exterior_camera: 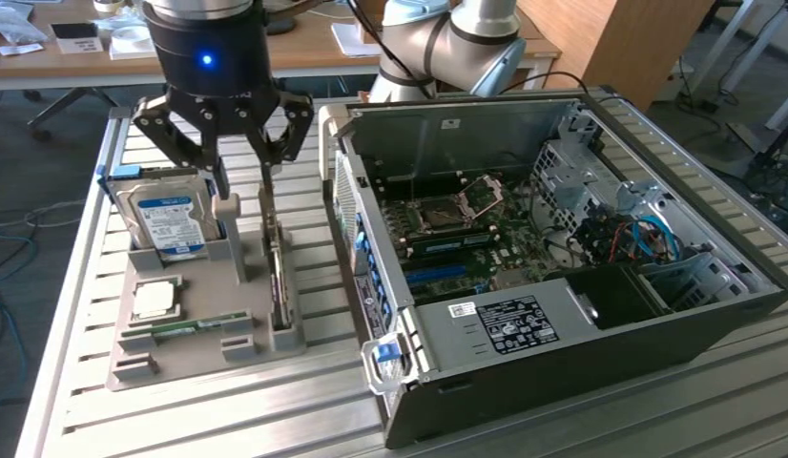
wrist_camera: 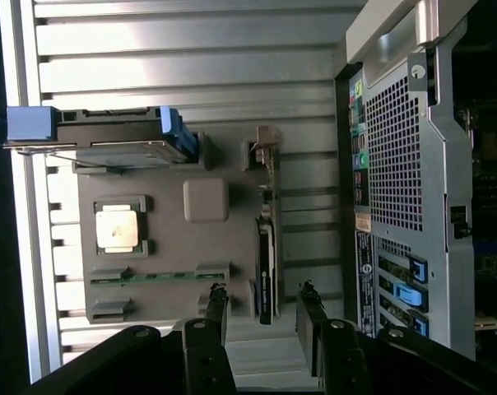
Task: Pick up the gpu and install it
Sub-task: 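Pick up the gpu and move the gpu toward the slot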
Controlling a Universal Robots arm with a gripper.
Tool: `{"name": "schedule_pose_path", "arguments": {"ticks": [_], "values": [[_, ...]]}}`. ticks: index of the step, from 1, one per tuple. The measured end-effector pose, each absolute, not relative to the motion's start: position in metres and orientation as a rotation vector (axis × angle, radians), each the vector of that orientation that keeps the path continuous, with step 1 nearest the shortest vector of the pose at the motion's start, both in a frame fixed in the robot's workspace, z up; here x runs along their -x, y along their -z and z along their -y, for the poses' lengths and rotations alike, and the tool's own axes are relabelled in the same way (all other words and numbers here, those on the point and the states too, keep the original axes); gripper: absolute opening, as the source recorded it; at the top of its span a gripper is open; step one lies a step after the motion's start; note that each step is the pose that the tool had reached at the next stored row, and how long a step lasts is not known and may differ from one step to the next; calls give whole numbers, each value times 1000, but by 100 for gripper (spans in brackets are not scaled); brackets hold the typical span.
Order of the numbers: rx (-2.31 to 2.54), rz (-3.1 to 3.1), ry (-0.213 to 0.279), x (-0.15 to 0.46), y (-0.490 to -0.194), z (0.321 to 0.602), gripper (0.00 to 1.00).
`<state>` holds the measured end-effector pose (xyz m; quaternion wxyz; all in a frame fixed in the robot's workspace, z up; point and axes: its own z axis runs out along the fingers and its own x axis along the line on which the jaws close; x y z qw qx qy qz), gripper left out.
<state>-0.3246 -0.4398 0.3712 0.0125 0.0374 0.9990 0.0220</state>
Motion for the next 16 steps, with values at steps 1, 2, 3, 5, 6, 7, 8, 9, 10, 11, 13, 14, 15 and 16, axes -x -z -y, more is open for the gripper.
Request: {"name": "schedule_pose_path", "arguments": {"ticks": [1,2,3,5,6,7,8,9,10,11,13,14,15,16], "values": [[-117,-3114,-69,325,-370,440,47],[-117,-3114,-69,325,-368,440,47],[-117,-3114,-69,325,-367,440,47],[-117,-3114,-69,325,-364,440,47],[-117,-3114,-69,325,-363,440,47],[-117,-3114,-69,325,-362,440,47],[-117,-3114,-69,325,-361,440,47],[-117,-3114,-69,325,-360,440,47],[-117,-3114,-69,325,-359,440,47],[-117,-3114,-69,325,-359,440,47],[-117,-3114,-69,325,-357,440,47],[-117,-3114,-69,325,-356,440,47],[-117,-3114,-69,325,-355,440,47],[-117,-3114,-69,325,-355,440,47]]}}
